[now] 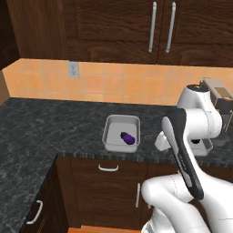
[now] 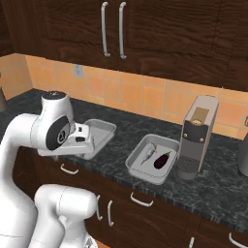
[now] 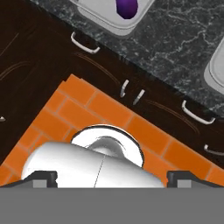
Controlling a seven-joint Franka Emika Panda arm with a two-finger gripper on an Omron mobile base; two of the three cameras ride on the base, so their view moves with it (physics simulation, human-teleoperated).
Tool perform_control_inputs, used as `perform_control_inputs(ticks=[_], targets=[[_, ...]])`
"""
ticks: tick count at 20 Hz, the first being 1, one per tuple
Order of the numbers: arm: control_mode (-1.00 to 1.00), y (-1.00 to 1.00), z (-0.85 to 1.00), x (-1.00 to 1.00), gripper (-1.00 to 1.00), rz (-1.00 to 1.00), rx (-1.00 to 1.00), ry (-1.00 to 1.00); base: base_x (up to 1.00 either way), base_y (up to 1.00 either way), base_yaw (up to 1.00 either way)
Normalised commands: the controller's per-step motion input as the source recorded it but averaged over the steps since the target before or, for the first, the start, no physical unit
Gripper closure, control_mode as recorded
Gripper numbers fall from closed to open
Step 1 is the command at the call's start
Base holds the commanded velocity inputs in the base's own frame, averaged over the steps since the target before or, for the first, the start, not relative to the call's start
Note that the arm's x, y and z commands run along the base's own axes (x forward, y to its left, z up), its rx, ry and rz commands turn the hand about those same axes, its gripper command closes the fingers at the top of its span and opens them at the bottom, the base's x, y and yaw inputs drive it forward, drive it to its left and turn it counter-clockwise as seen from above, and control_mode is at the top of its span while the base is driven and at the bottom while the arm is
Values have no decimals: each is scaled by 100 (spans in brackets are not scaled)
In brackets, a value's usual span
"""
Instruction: Place one eggplant and one fish in each tupperware on the nearby counter, to pack two identical lunches.
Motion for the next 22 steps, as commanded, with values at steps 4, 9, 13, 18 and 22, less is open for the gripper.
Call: perform_control_inputs(ticks=[4,9,13,18,22], targets=[[-100,-1,0,-14,-100,0,0,0,0,0,0],[100,0,0,0,-100,0,0,0,-14,-9,-4],[100,0,0,0,-100,0,0,0,-87,-62,-28],[100,0,0,0,-100,0,0,0,-20,-59,-49],[100,0,0,0,-100,0,0,0,0,-83,-70]])
